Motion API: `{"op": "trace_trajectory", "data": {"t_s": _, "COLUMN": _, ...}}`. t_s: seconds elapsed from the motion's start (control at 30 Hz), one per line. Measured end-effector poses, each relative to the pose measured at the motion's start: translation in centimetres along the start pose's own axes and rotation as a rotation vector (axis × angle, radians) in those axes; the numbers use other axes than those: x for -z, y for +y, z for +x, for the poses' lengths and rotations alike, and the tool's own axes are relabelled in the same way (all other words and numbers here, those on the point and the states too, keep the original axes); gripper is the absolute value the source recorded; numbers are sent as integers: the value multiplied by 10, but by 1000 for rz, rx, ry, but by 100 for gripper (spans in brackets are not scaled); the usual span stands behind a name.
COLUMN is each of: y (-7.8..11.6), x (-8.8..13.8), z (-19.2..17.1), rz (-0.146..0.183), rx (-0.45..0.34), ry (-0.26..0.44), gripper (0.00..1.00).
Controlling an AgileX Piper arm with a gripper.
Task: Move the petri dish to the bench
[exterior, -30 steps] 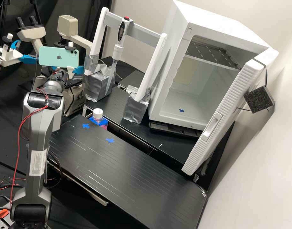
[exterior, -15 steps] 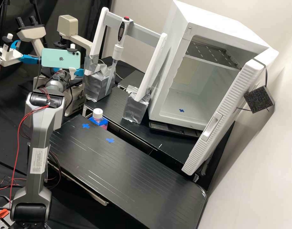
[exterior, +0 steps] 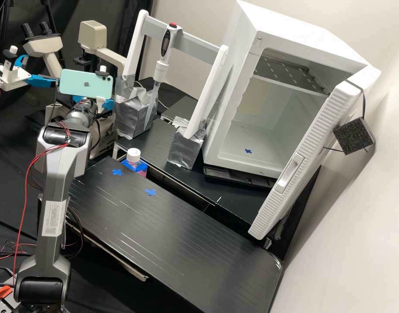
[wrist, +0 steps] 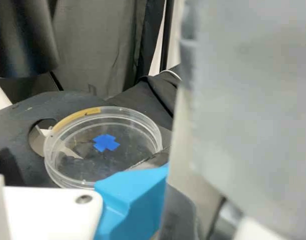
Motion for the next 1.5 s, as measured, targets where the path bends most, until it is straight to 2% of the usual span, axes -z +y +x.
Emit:
{"op": "trace_trajectory", "data": {"t_s": 0.27, "y": 0, "x": 0, "z": 0, "rz": 6, "rx": 1, "ry": 1, "gripper": 0}}
{"op": "trace_trajectory", "data": {"t_s": 0.7, "y": 2, "x": -2, "z": 0, "rz": 40, "rx": -2, "ry": 0, "gripper": 0}}
{"op": "trace_trajectory", "data": {"t_s": 0.87, "y": 2, "x": -1, "z": 0, "rz": 9, "rx": -3, "ry": 7, "gripper": 0}}
{"op": "trace_trajectory", "data": {"t_s": 1.17, "y": 2, "x": -1, "z": 0, "rz": 23, "rx": -2, "ry": 8, "gripper": 0}}
{"op": "trace_trajectory", "data": {"t_s": 1.5, "y": 1, "x": -1, "z": -3, "rz": 24, "rx": 0, "ry": 18, "gripper": 0}}
